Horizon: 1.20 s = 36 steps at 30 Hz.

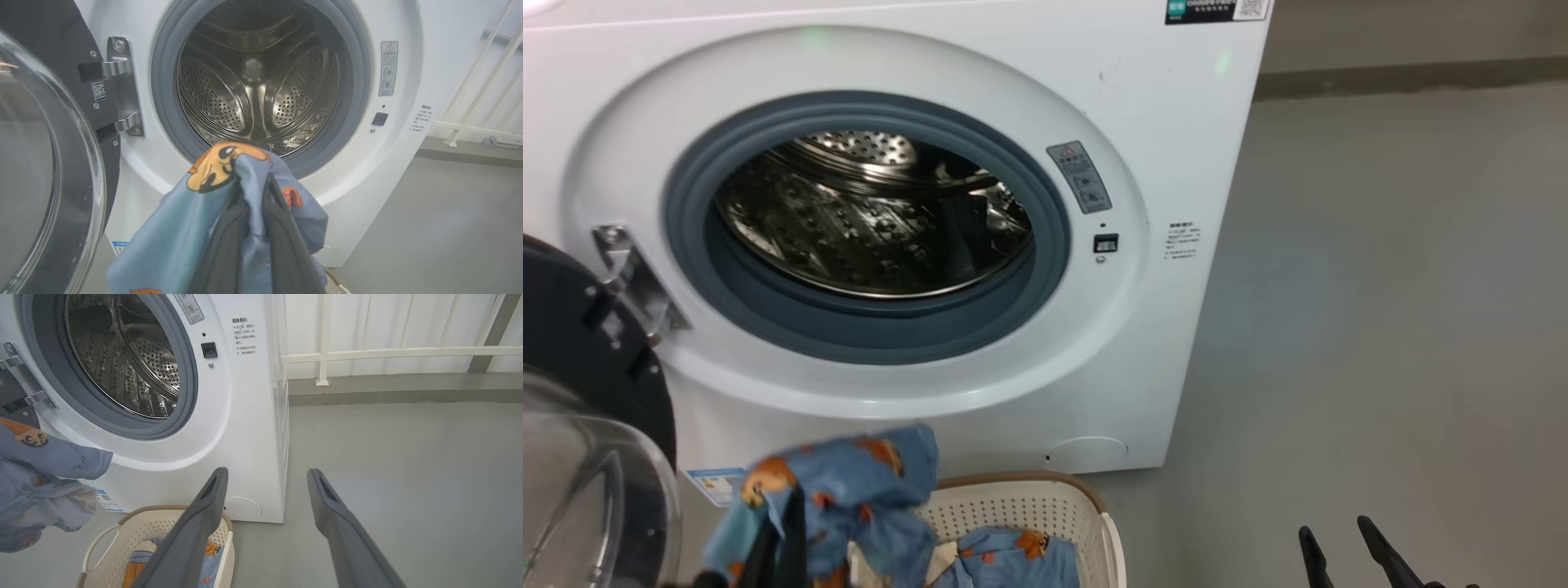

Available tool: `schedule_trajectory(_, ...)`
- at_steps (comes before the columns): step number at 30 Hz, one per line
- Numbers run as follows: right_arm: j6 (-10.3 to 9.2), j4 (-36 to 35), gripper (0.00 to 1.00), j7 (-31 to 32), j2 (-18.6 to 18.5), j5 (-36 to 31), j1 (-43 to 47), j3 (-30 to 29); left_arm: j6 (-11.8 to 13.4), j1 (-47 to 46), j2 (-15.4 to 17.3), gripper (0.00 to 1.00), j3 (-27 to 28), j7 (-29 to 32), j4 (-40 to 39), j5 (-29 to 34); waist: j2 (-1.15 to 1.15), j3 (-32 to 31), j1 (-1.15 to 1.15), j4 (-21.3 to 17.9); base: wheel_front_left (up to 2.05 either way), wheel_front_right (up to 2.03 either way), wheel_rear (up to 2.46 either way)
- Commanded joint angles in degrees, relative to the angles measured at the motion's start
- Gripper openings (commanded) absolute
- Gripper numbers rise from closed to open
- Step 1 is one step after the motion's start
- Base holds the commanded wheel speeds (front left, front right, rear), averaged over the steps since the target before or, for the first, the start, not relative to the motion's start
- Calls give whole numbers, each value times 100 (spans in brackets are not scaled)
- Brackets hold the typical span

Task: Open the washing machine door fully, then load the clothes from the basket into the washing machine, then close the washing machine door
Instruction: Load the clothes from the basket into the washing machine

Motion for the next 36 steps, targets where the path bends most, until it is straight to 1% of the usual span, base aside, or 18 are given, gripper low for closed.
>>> schedule_trajectory(1, 16, -139, 100, -29, -33, -63, -233, 180, -2, -396, 20, 0, 240, -78, -85, 13, 0, 147, 0, -146, 0, 0, 0)
schedule_trajectory(7, 16, -163, 100, -29, 21, -47, -443, 264, -22, -1384, 221, 0, 417, -78, 296, 39, 0, 550, 0, -442, 0, 0, 0)
schedule_trajectory(8, 16, -170, 100, -29, 32, -49, -536, 319, -36, -1769, 295, 0, 502, -78, 457, 4, 0, 704, 0, -564, 0, 0, 0)
schedule_trajectory(12, 16, -180, 100, -29, 45, -26, -741, 416, -66, -2502, 502, 0, 627, -78, 815, 5, 0, 1034, 0, -843, 0, 0, 0)
schedule_trajectory(19, 16, -194, 100, -29, 48, 240, -1010, 579, -124, -3643, 818, 0, 752, -78, 1398, 73, 0, 1606, 0, -1277, 0, 0, 0)
schedule_trajectory(25, 16, -235, 100, -29, 49, 385, -1222, 697, -155, -4493, 1042, 0, 804, -78, 2045, 202, 0, 2057, 0, -1473, 0, 0, 0)
schedule_trajectory(31, 16, -237, 100, -29, 49, 400, -1407, 809, -212, -5162, 1210, 0, 811, -78, 2768, 418, 0, 2435, 0, -1558, 0, 0, 0)
schedule_trajectory(36, 16, -236, 100, -29, 50, 388, -1525, 903, -251, -5596, 1273, 0, 851, -78, 3215, 568, 0, 2677, 0, -1596, 0, 0, 0)
